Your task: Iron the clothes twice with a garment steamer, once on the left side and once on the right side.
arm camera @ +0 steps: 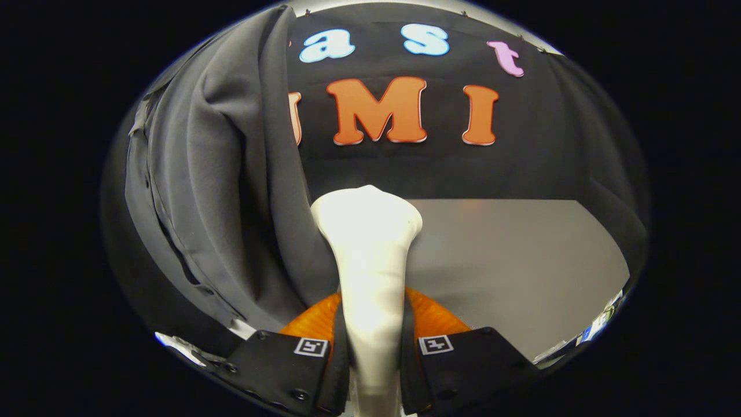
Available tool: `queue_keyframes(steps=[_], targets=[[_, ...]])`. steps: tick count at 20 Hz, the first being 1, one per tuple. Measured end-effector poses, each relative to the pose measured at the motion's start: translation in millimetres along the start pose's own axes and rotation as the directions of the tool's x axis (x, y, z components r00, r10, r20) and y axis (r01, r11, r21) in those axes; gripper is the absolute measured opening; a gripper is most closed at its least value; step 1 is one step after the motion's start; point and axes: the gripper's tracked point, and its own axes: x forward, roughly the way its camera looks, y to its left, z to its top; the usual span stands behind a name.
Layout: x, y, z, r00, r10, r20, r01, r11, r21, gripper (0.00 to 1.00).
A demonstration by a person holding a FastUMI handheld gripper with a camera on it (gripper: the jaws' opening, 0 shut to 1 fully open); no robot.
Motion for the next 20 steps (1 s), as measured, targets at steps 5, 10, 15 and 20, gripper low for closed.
queue_keyframes(steps=[5, 10, 15, 20], targets=[[-25.5, -9.7, -5.1, 0.994, -0.068, 0.088, 0.067, 0.998, 0.011, 0.43], [-79.0, -20.2, 9.3, 0.955, -0.148, 0.257, 0.149, 0.989, 0.016, 0.43], [-153.7, 14.7, 3.2, 0.89, -0.157, 0.428, 0.187, 0.982, -0.028, 0.42], [-219.9, 61.3, -9.0, 0.841, -0.139, 0.523, 0.182, 0.983, -0.031, 0.42]])
